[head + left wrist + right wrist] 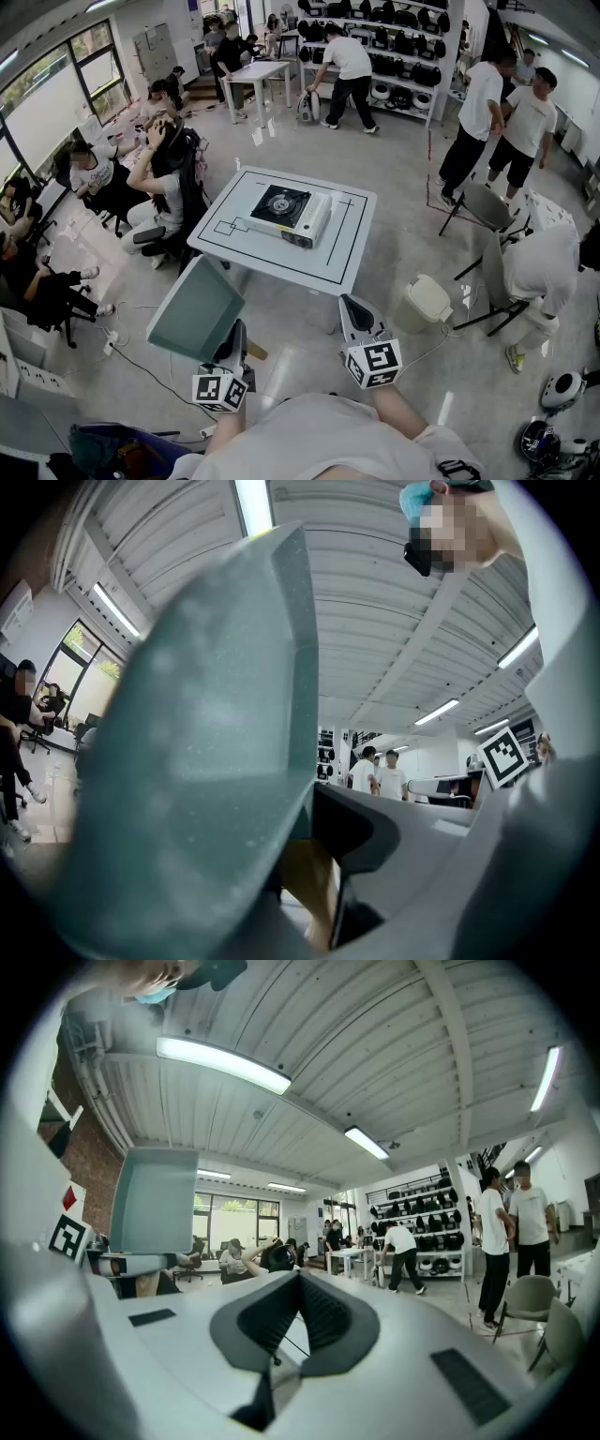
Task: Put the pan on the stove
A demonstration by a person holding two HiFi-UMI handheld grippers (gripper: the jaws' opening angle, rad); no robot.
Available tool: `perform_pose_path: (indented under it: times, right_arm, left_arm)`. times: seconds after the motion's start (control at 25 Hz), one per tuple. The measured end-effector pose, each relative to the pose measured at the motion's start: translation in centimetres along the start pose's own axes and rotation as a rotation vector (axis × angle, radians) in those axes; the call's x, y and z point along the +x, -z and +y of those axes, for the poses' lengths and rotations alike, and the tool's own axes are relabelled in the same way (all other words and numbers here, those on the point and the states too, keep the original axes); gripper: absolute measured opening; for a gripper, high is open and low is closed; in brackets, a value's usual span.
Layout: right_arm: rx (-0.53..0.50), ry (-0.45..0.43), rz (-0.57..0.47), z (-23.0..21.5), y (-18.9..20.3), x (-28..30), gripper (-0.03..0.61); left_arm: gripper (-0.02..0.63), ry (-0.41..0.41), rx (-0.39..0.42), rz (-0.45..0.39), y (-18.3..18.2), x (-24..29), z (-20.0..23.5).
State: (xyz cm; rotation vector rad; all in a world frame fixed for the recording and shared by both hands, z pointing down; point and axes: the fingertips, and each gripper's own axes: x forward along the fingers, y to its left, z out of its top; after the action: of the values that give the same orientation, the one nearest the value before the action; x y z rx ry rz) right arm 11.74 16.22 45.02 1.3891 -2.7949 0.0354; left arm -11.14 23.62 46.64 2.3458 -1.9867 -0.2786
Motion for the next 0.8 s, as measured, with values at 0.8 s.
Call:
perform_pose_path:
  times: [0.8]
  right_arm:
    - [0.009,-0.055,0.011,-6.3,1.0,2.7,0.008]
  left_arm:
    - [0.127,-0.054,0.018,-0.007,1.3,5.6,-2.1]
